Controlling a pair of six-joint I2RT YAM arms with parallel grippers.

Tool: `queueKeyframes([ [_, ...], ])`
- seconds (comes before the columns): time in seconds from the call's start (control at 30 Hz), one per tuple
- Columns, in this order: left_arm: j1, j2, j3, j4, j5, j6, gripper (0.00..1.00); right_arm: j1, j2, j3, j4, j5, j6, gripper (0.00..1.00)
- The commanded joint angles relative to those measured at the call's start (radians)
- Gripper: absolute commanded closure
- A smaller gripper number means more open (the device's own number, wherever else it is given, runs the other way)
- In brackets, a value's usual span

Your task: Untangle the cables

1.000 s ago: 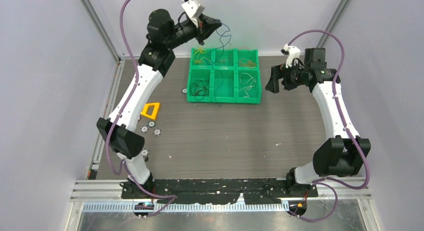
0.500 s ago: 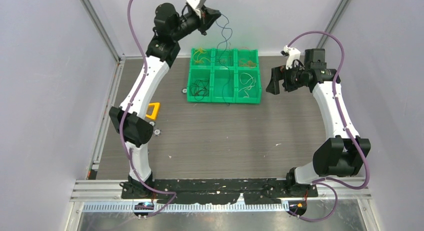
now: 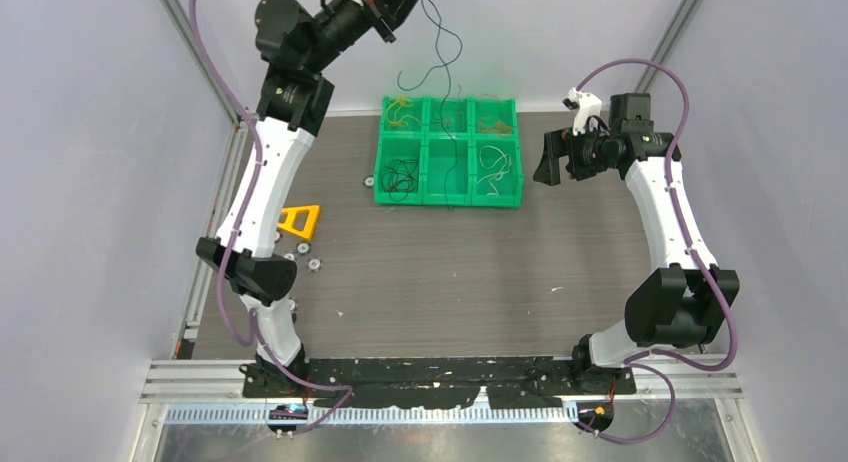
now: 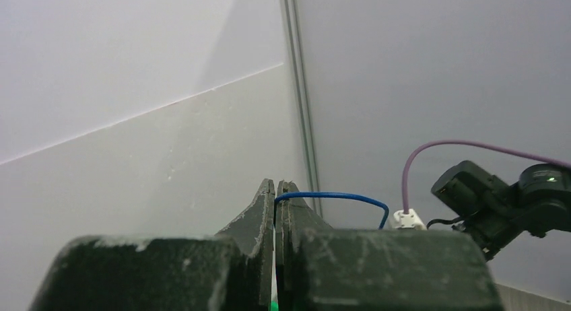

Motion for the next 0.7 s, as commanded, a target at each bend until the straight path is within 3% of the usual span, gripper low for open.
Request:
queueKeyframes([
  [0.0, -0.001, -0.115, -0.033, 0.101, 0.034, -0.102, 1.00, -0.005, -0.009, 0.036, 0.006, -0.016, 0.000, 0.05],
  [0.13, 0.003, -0.144, -0.032, 0.106, 0.011, -0.143, 1.00, -0.005, -0.015, 0.023, 0.007, -0.021, 0.002, 0.05],
  [0.3, -0.005, -0.190, -0.069, 0.144, 0.081, -0.238, 1.00, -0.006, -0.023, 0.011, 0.008, -0.026, 0.008, 0.05],
  [0.47, -0.009, -0.260, -0.233, 0.133, 0.027, -0.154, 1.00, -0.006, -0.033, -0.005, 0.016, -0.040, 0.020, 0.05],
  [0.67, -0.009, -0.186, -0.222, 0.175, -0.032, -0.114, 1.00, -0.007, -0.030, -0.013, 0.025, -0.042, 0.027, 0.05],
])
